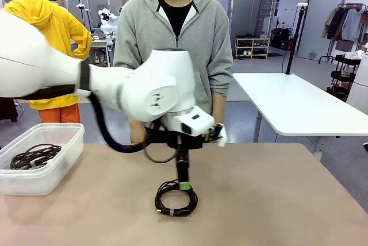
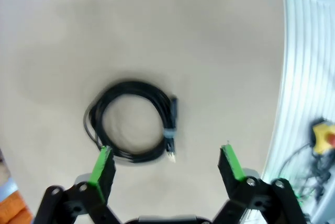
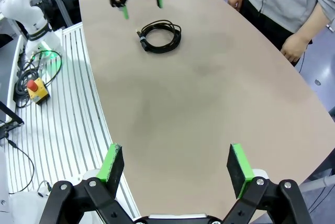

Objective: Organize and store the cables.
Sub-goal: Place the USB Extension Cable into the Organizing box.

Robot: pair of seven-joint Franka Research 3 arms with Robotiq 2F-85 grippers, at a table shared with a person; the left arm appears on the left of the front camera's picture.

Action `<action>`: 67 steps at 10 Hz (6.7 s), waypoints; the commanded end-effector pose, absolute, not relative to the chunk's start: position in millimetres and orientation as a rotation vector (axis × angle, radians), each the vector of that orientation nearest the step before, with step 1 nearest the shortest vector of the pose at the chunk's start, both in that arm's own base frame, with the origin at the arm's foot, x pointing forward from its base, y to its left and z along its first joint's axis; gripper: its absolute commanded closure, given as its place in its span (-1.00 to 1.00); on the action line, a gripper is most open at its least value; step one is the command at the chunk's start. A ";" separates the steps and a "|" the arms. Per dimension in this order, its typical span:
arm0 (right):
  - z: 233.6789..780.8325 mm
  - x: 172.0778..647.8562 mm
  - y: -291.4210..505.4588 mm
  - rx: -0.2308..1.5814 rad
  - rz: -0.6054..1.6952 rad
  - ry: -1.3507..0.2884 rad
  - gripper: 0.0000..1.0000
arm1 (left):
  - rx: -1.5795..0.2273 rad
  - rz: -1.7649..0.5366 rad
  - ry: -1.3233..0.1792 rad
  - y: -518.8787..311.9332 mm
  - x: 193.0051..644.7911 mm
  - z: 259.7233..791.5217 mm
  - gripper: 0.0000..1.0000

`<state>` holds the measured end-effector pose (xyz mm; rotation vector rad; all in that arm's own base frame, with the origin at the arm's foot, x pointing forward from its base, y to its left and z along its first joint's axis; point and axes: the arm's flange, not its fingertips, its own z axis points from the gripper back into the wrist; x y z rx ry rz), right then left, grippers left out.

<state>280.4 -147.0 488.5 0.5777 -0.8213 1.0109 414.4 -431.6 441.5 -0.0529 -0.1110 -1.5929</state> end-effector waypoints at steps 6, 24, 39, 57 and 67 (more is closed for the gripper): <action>488.7 280.7 -145.9 0.581 1.010 -0.826 -1.00 | -0.067 -1.663 -0.241 -356.6 367.6 407.4 -1.00; 488.7 280.7 -145.9 0.581 1.010 -0.826 -1.00 | -0.118 -1.569 -0.197 -385.5 423.9 358.0 -1.00; 488.7 280.7 -145.9 0.581 1.010 -0.826 -1.00 | -0.119 -1.578 -0.054 -393.6 437.9 313.1 0.85; 488.7 280.7 -145.9 0.581 1.010 -0.826 -1.00 | 0.041 -1.785 -0.037 -298.5 384.1 511.2 0.63; 488.7 280.7 -145.9 0.581 1.010 -0.826 -1.00 | 0.083 -1.582 -0.242 -11.6 406.3 554.8 0.63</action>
